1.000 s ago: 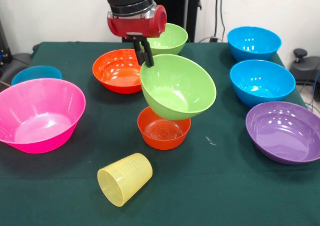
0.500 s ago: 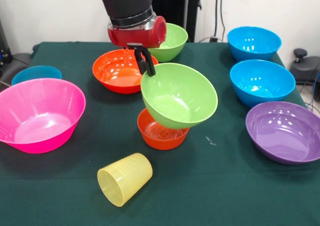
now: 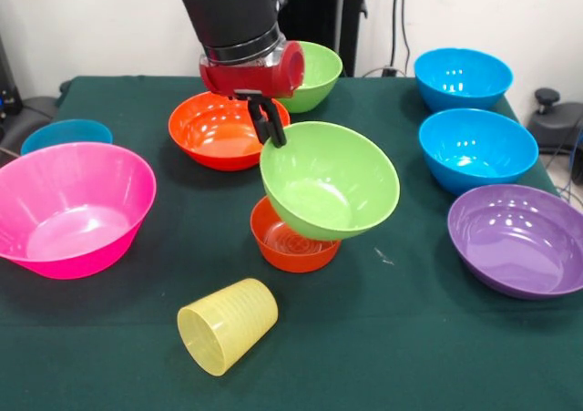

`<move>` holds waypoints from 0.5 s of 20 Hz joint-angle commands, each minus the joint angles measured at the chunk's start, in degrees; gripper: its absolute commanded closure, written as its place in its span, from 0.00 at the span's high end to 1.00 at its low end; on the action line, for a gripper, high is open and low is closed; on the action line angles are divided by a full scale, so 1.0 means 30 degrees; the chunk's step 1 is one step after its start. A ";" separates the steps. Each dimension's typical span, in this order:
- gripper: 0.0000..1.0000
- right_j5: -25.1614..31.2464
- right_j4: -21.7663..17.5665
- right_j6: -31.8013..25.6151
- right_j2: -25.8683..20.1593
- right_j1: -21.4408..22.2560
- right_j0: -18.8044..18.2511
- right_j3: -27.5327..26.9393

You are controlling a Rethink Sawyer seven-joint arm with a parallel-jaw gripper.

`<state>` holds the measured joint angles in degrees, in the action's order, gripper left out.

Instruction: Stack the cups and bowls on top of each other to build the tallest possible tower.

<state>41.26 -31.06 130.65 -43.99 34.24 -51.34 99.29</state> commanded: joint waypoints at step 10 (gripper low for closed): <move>0.00 0.0908 -0.2886 -0.6377 -0.0240 -0.1385 -0.0436 -0.0689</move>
<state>41.26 -35.52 130.63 -44.04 32.18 -52.57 99.27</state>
